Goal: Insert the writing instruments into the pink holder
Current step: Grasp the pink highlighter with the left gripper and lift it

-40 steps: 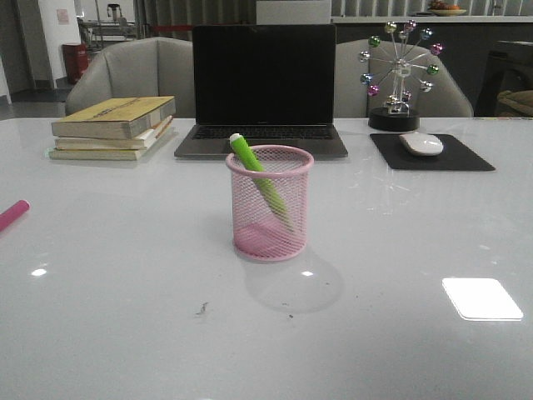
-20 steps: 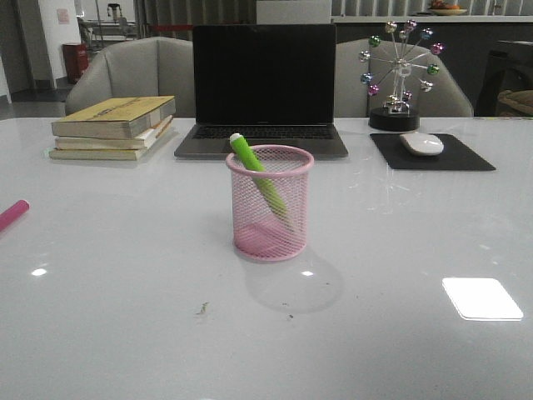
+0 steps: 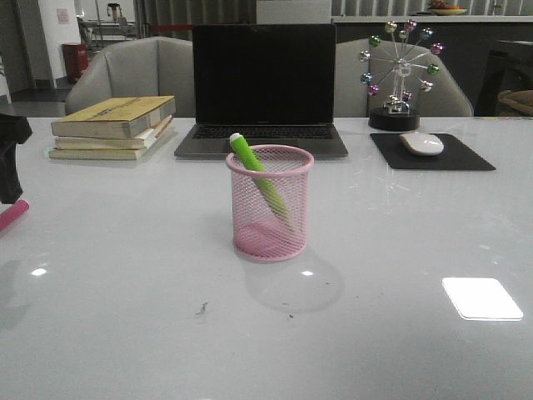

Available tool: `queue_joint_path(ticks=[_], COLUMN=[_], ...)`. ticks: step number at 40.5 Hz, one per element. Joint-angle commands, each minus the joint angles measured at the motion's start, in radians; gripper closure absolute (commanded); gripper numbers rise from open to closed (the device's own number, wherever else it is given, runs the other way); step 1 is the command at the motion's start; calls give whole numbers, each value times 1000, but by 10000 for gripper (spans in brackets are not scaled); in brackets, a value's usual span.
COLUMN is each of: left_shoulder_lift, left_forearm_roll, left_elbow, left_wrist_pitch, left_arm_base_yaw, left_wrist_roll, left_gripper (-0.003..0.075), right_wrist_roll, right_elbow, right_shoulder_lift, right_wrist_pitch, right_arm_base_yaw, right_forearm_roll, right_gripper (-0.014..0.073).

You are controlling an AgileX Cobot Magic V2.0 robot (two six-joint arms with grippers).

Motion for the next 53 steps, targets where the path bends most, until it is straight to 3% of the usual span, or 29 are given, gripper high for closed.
queue_joint_path(ticks=[1, 24, 37, 53], left_shoulder_lift=[9, 199, 199, 199], left_forearm_roll=[-8, 42, 66, 60], left_elbow=[-80, -278, -278, -278], left_wrist_pitch=[-21, -16, -16, -4], left_arm_base_yaw=[4, 4, 4, 4], left_wrist_roll=[6, 6, 6, 6], left_gripper=[213, 217, 441, 595], right_wrist_roll=[-9, -9, -9, -9], right_elbow=[-27, -27, -27, -27], right_shoulder_lift=[-3, -3, -3, -3], right_wrist_pitch=[-66, -66, -66, -66], right_arm_base_yaw=[-2, -2, -2, -2], right_forearm_roll=[-5, -5, -5, -5], right_gripper=[-20, -20, -20, -20])
